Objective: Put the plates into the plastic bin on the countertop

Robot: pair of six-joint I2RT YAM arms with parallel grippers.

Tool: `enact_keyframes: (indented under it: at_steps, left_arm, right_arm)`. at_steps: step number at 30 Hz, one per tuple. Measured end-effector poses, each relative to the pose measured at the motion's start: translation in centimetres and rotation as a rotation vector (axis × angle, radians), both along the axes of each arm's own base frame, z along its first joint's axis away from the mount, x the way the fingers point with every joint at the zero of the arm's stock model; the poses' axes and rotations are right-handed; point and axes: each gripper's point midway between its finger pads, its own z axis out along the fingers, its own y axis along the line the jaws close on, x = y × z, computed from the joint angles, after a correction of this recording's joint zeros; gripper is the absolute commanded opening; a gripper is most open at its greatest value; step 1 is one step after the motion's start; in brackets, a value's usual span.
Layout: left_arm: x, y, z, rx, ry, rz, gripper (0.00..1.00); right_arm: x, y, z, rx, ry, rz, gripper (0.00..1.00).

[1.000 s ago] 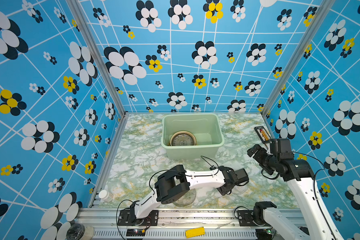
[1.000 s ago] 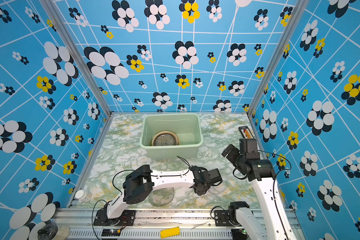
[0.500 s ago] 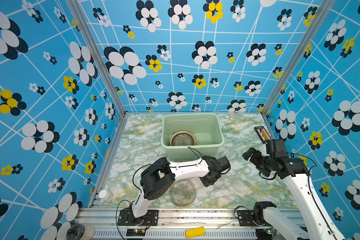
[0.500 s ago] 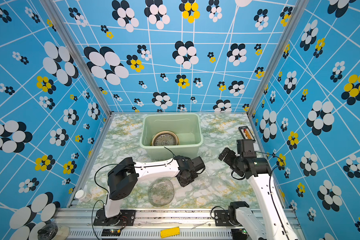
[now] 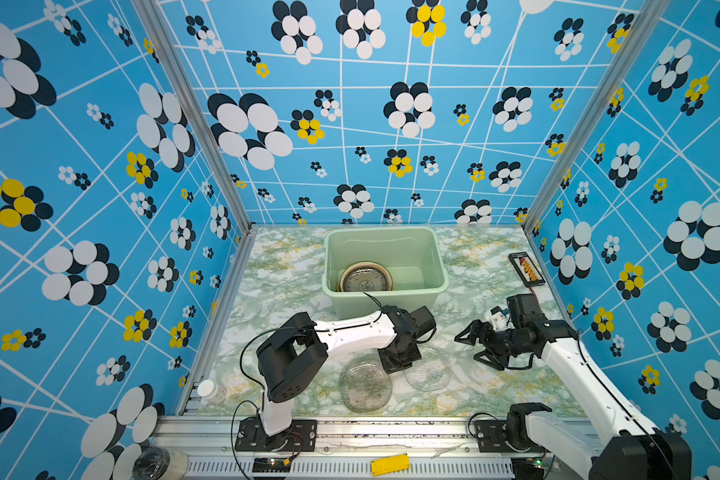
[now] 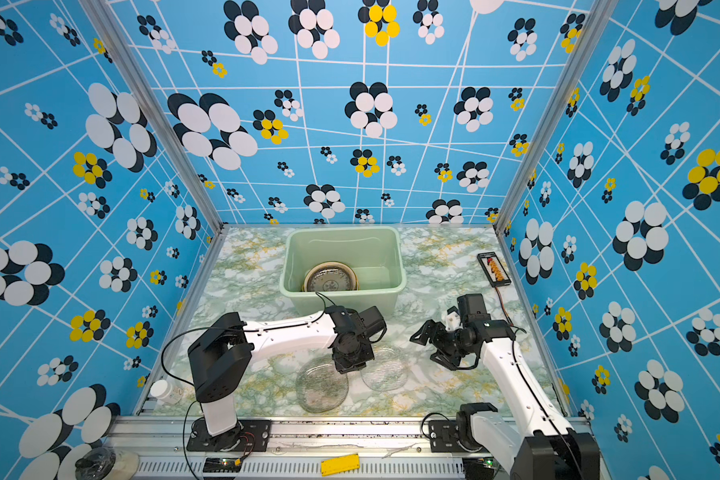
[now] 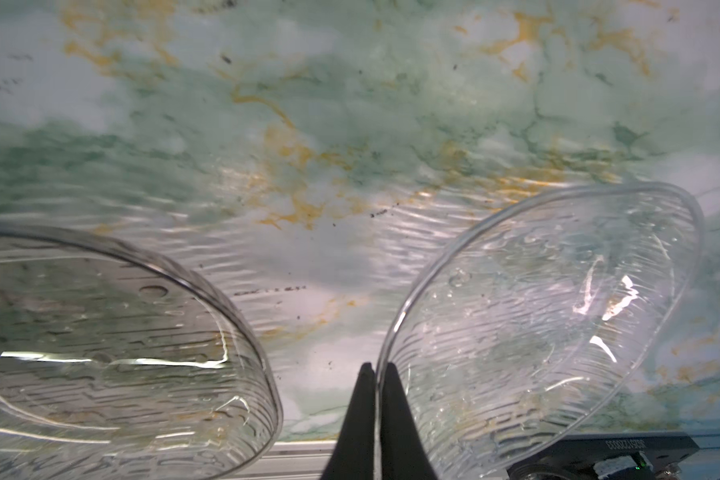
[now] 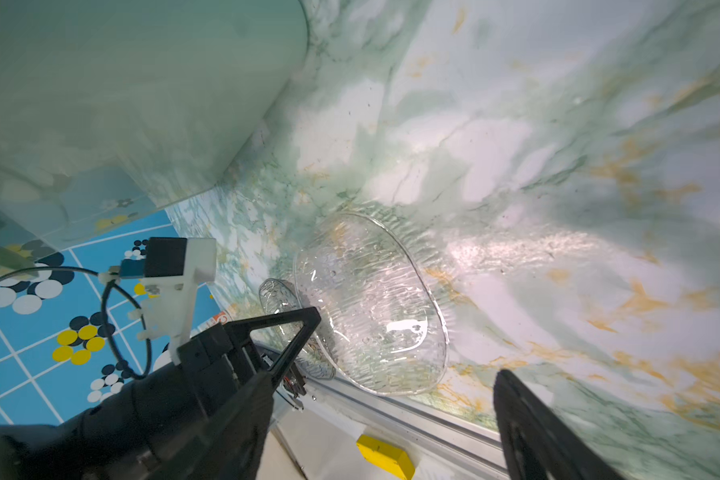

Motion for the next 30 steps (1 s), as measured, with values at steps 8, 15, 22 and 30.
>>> enact_keyframes:
  at_steps: [8, 15, 22, 30]
  left_arm:
    - [0.0, -0.1, 0.0, -0.004, -0.001, -0.006, 0.0]
    - [0.0, -0.1, 0.0, -0.004, -0.001, -0.006, 0.0]
    - [0.0, -0.1, 0.0, -0.003, 0.0, -0.006, 0.0]
    - [-0.1, 0.4, -0.1, 0.017, 0.002, -0.001, 0.0]
  right_arm:
    - [-1.5, 3.0, -3.7, 0.028, 0.087, 0.181, 0.71]
    - [-1.2, 3.4, -5.5, 0.019, 0.104, 0.229, 0.66]
    - [-0.8, 4.5, -6.6, 0.062, 0.106, 0.271, 0.48]
    - [-0.9, 5.2, -6.7, 0.114, 0.084, 0.287, 0.36]
